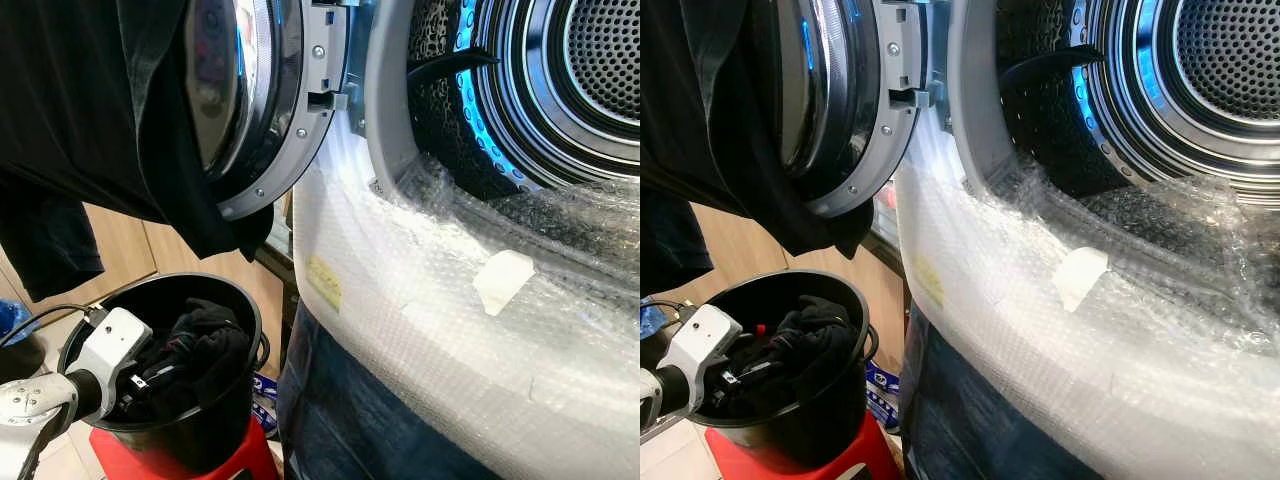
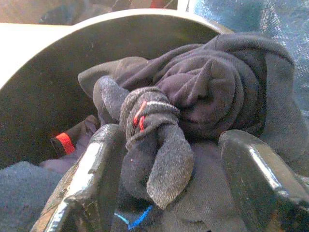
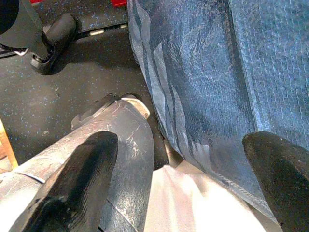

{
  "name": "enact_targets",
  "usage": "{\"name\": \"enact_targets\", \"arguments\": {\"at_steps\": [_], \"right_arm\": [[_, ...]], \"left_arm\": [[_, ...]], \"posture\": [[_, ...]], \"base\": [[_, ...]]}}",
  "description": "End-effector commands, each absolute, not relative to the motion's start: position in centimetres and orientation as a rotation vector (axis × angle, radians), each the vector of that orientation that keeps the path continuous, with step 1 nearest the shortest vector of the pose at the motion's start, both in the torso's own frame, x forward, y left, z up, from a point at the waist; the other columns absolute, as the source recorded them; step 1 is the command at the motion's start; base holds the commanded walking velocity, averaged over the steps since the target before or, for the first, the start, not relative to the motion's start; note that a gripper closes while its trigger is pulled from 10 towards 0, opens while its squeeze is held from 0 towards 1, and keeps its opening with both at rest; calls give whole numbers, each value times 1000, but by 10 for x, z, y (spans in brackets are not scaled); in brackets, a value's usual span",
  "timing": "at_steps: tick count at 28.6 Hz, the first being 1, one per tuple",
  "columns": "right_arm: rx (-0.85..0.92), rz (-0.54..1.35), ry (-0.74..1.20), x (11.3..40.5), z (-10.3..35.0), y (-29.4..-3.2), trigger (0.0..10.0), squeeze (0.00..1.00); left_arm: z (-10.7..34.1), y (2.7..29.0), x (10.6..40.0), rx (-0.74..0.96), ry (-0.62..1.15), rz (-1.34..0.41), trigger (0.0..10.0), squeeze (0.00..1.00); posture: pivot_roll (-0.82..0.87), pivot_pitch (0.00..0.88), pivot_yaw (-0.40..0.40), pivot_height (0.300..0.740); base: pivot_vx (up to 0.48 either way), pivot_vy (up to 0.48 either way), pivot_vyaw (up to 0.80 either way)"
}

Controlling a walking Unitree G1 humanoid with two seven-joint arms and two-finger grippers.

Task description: Clothes washing

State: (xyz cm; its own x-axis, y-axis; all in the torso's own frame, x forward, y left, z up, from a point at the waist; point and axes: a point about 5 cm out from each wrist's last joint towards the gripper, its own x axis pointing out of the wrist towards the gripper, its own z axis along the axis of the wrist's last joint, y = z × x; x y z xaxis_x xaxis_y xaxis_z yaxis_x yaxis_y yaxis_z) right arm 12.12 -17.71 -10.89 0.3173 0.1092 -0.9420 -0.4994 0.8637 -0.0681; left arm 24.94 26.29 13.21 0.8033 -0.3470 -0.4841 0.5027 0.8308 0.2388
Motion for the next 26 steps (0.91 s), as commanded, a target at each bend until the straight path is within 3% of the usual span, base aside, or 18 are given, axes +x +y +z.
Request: {"name": "enact_targets", "arguments": {"at_steps": [1, 16, 17, 26], "right_arm": [[-373, 410, 1210, 114, -111, -178, 10000, 0], [-376, 411, 1208, 115, -111, -178, 10000, 0], [-376, 411, 1209, 115, -111, -178, 10000, 0], [-384, 422, 1209, 115, -111, -177, 10000, 0]], "left_arm": [[130, 260, 251, 387, 448, -479, 10000, 0], [120, 258, 248, 393, 503, -505, 9922, 0], [120, 258, 248, 396, 502, -504, 9176, 0], [119, 265, 249, 422, 503, -458, 8980, 0]], "posture": [[301, 21, -55, 740], [292, 13, -53, 740], [294, 10, -56, 740], [302, 0, -59, 740]], "base": [[0, 0, 0], [0, 0, 0], [0, 0, 0], [0, 0, 0]]}}
